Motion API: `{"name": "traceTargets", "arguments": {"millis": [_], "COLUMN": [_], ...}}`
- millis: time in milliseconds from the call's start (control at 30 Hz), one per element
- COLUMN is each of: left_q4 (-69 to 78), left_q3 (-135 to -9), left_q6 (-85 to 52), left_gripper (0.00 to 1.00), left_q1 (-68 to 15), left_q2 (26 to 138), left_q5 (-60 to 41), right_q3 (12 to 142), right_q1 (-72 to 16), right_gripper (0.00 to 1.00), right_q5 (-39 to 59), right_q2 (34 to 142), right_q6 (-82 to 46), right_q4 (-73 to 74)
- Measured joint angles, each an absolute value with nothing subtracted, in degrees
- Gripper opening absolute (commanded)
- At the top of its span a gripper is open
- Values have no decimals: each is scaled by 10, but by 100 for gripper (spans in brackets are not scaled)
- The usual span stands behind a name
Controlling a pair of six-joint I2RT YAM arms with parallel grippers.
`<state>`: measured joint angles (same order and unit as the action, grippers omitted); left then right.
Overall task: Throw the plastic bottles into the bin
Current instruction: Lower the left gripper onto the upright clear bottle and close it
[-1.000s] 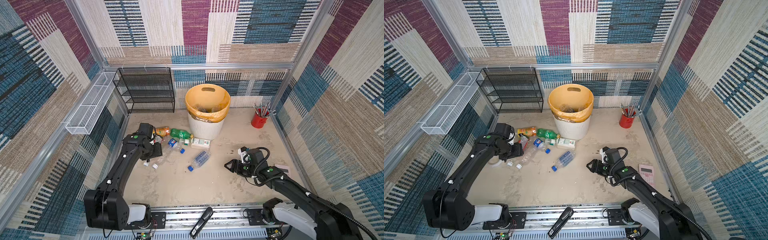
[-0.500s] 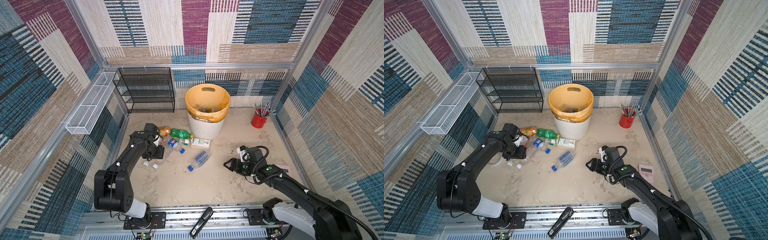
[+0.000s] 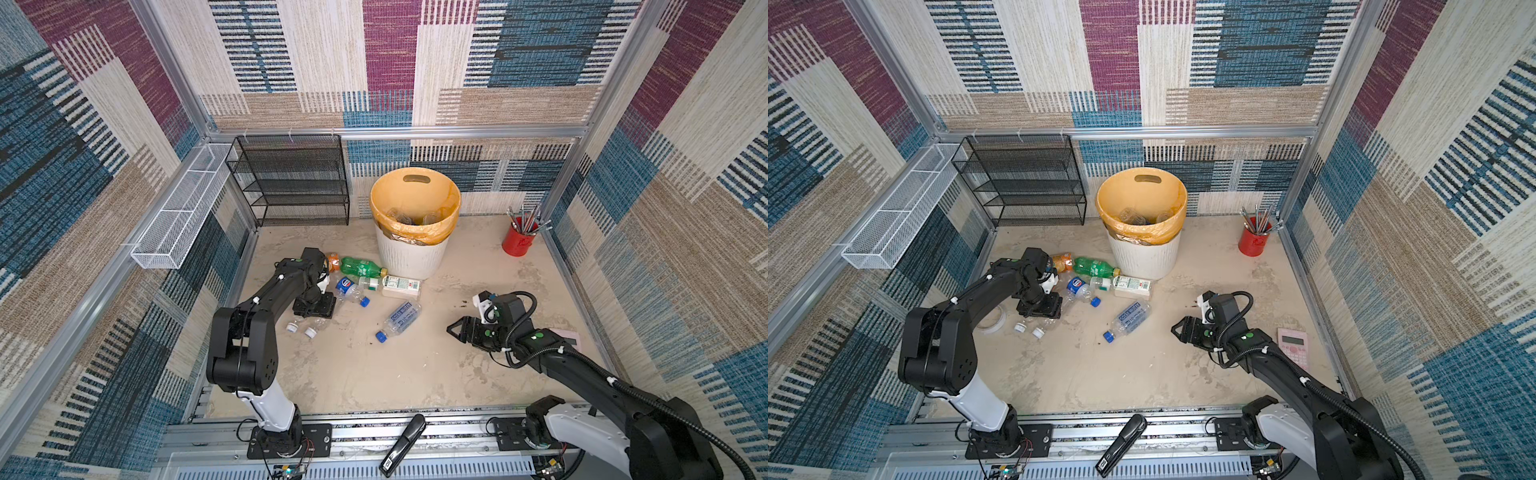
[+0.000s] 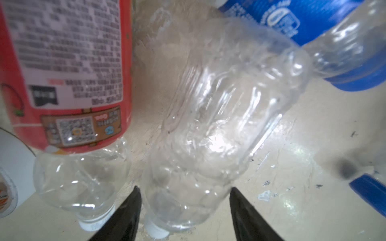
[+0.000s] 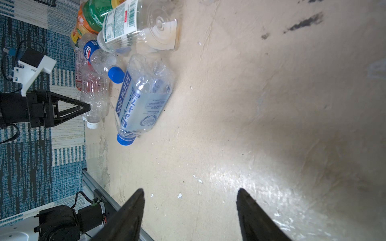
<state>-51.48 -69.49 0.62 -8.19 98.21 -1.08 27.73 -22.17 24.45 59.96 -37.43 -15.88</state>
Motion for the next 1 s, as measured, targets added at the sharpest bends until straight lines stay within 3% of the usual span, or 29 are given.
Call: {"name": "traceTargets", "arguments": {"millis": [367, 700, 1000], "left_q4": [-523, -514, -513], "left_q3": [-719, -713, -712], "left_q6": [12, 12, 12], "left_gripper": [61, 67, 57], "left_q1": [-93, -100, -100], "left_q2": [1027, 1038, 1037], "left_q5": [-14, -2, 0], "right_q3": [277, 277, 278], "right_q1": [-222, -222, -222], "right_gripper": [71, 71, 71], "right_q5": [244, 244, 244], "right_q2": [600, 604, 610], "right_q6": [-374, -372, -370], "right_q4": [-159, -158, -157]}}
